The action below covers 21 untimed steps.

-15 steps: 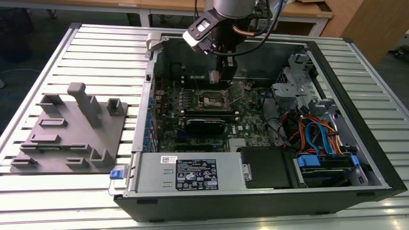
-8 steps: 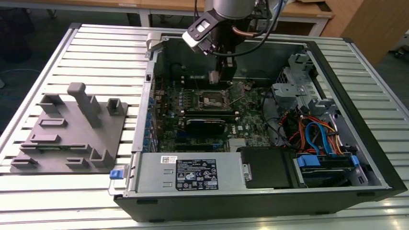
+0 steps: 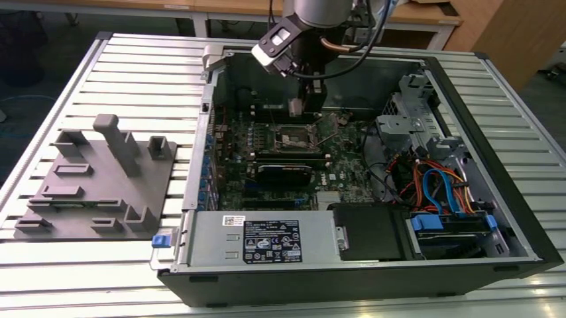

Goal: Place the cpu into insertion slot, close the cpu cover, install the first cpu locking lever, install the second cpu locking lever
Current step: 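Place the cpu into insertion slot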

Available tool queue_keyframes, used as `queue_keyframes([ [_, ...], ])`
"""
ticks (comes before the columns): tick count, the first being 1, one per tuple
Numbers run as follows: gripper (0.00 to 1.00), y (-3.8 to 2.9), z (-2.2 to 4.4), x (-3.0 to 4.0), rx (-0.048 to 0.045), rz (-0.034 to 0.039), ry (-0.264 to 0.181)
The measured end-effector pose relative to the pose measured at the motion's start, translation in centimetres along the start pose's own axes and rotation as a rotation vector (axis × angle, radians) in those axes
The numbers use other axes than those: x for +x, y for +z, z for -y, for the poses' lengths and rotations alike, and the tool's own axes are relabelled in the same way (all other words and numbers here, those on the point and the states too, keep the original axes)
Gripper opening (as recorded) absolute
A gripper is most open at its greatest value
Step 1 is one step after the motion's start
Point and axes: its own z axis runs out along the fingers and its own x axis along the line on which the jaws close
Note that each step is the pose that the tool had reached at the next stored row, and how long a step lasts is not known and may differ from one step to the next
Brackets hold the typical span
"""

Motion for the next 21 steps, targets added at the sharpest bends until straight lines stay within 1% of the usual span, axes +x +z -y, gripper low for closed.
queue_keyframes([
  [21,0.54,0.42,0.18,-0.01,-0.0003,0.0002,0.008],
])
